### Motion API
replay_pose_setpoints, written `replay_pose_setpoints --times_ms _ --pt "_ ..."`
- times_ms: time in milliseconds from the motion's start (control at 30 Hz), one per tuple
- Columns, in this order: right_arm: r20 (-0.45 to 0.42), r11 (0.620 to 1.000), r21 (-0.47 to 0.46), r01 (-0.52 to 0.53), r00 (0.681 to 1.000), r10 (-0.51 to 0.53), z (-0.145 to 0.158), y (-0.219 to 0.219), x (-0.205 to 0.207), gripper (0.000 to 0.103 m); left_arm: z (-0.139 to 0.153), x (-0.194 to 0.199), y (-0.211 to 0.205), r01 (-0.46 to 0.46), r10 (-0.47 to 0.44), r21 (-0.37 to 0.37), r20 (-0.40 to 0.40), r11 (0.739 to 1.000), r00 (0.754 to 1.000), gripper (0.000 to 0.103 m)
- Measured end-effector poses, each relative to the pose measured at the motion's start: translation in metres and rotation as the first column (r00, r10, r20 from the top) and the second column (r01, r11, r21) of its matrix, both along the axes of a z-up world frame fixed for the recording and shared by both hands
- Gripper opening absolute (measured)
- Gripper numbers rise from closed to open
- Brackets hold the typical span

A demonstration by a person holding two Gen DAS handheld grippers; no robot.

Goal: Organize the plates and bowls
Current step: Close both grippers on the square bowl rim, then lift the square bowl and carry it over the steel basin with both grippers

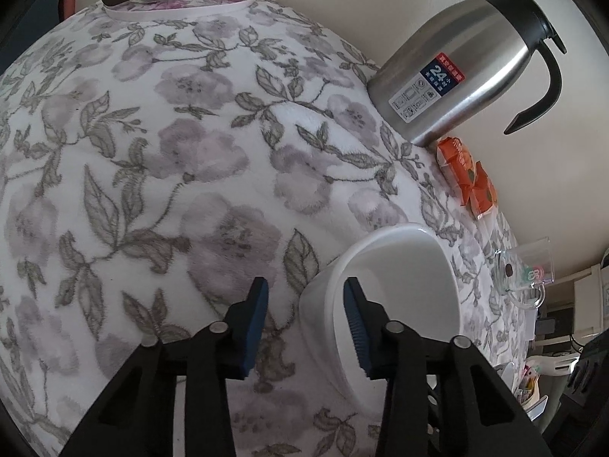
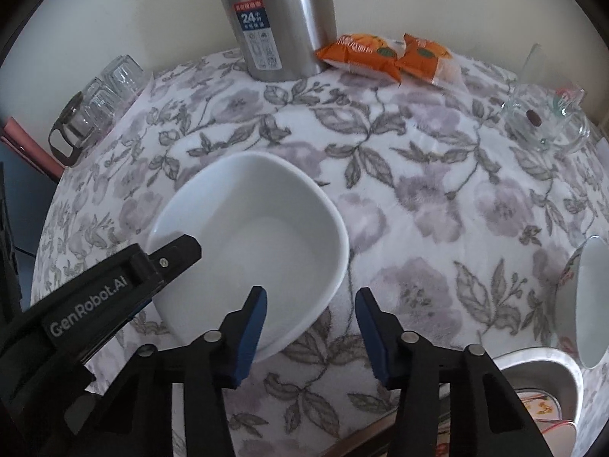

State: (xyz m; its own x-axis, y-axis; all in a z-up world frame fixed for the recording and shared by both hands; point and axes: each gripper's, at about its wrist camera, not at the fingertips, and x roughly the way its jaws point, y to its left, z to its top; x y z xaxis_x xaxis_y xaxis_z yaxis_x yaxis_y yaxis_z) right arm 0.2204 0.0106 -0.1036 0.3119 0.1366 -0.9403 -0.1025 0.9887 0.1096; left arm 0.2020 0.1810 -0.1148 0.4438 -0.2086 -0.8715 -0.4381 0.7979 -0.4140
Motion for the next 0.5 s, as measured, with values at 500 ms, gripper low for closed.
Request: replay_pose_setpoints --times_ms 500 --pt "0.038 0.999 0.032 -0.022 0.999 0.021 0.012 0.003 -0.008 0.034 0.009 -0.001 -0.010 0.068 -0.068 0.049 0.007 0.997 0.998 0.018"
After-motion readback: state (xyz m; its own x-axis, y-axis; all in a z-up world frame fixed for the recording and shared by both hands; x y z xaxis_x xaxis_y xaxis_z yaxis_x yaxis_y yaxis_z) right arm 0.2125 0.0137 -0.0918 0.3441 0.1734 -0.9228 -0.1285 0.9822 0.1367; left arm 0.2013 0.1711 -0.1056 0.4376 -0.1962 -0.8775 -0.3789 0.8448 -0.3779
